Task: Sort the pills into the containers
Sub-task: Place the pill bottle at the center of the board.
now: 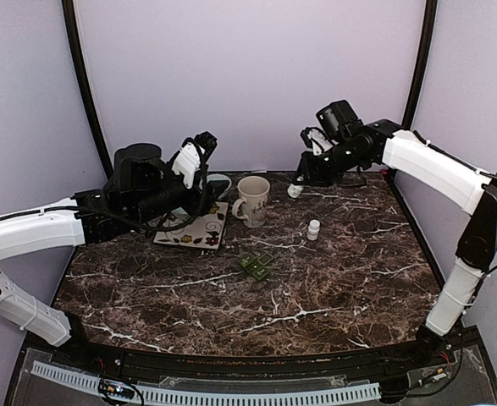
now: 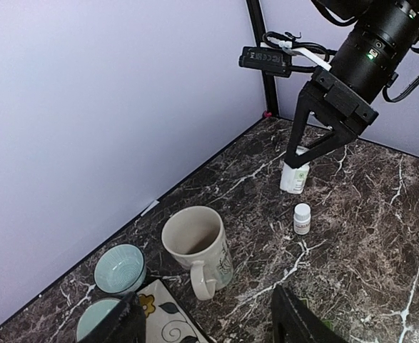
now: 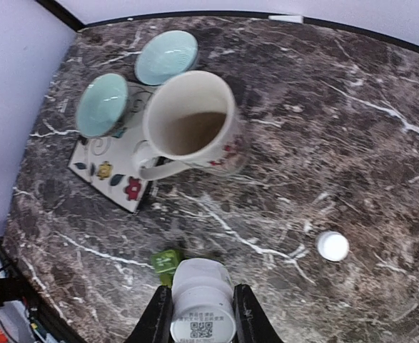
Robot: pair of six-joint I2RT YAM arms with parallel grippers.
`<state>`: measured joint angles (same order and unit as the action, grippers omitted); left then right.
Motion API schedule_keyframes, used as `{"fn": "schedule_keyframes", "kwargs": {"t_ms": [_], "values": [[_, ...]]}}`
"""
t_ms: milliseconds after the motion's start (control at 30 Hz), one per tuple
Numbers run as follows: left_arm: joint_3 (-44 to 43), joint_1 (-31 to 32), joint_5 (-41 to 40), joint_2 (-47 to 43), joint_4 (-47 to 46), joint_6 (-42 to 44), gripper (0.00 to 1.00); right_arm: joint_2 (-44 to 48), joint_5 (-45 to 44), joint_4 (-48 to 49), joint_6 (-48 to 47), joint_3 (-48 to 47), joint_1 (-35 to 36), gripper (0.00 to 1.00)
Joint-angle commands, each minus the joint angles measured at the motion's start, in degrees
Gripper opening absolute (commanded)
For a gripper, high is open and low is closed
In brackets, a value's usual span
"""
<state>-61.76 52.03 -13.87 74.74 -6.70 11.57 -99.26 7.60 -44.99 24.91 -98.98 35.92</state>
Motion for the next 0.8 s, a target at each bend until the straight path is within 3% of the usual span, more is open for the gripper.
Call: {"fn": "schedule_keyframes", "kwargs": {"t_ms": [0, 333, 767], "values": [[1.6, 0.4, 0.0, -1.5, -0.1, -4.7, 0.63, 2.0, -11.5, -2.6, -1.9, 4.7, -1.1, 0.00], [4.8, 0.4, 2.0, -1.4, -0.2, -11.5, 0.70, 2.6, -19.4, -1.6, -1.1, 13.4, -3.3, 0.00], [6.8, 0.3, 3.1, -0.5, -0.3, -15.0, 0.75, 0.0, -21.3, 5.0, -0.8, 21.1, -6.3, 0.00]]}}
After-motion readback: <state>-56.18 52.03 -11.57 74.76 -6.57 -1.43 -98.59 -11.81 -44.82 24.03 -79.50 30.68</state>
